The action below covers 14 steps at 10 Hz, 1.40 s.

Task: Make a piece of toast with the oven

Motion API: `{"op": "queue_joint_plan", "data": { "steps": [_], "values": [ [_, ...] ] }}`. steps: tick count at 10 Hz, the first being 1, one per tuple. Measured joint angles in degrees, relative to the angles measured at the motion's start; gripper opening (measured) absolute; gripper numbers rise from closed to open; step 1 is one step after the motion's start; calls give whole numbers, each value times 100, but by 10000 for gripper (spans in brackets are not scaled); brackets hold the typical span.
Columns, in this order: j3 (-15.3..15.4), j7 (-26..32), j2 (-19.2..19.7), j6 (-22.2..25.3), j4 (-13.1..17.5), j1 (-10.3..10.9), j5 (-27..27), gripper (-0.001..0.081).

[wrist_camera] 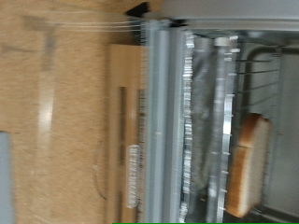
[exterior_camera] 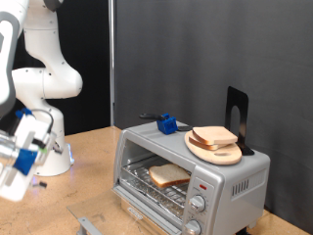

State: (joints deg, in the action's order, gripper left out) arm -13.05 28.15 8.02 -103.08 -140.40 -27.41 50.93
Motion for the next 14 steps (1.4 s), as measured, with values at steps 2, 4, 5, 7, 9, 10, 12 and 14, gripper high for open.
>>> {"op": "queue_joint_plan", "data": {
  "steps": [2,4,5,7,9,10,12,14],
  "values": [
    [122,360,458,-369,58,1,212,808],
    [279,624,901,-710,137,12,464,808],
    [383,750,1094,-824,184,20,578,808],
    [613,965,1364,-887,239,55,761,808],
    [857,1090,1448,-862,218,118,836,808],
    [953,1112,1431,-738,194,134,838,808],
    [1019,1114,1283,-238,154,124,832,808],
    [975,1150,1027,451,131,-79,822,808]
  ]
}}
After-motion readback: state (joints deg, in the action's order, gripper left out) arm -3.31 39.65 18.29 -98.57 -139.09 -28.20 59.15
